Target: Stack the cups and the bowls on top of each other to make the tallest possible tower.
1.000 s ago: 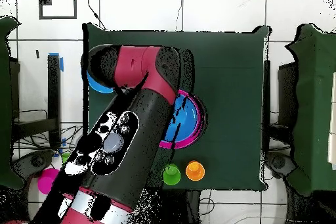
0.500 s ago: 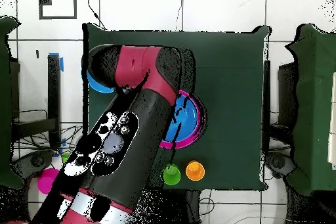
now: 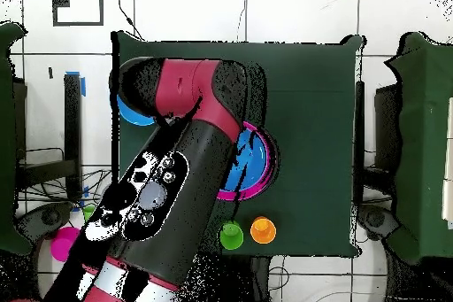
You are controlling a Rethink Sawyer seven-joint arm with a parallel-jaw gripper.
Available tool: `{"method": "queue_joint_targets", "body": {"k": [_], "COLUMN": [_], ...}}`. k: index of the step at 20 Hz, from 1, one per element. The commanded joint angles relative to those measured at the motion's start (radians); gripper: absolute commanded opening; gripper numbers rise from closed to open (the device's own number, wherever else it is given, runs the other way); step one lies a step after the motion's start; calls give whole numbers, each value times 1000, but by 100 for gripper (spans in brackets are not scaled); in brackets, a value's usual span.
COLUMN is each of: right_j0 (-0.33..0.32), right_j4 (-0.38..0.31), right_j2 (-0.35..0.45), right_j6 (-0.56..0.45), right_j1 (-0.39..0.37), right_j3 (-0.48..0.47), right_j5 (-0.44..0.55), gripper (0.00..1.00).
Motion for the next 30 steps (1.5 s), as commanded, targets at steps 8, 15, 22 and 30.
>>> {"method": "queue_joint_targets", "body": {"k": [8, 15, 22, 30], "right_j0": [-65, -95, -127, -144], "right_j4": [23, 20, 19, 39], "right_j2": [77, 86, 97, 130], "right_j6": [77, 35, 7, -1], "right_j1": [-19, -50, -48, -19], "right_j3": [-82, -136, -239, -319], "right_j5": [157, 194, 237, 246], "gripper": [100, 100, 100, 100]}}
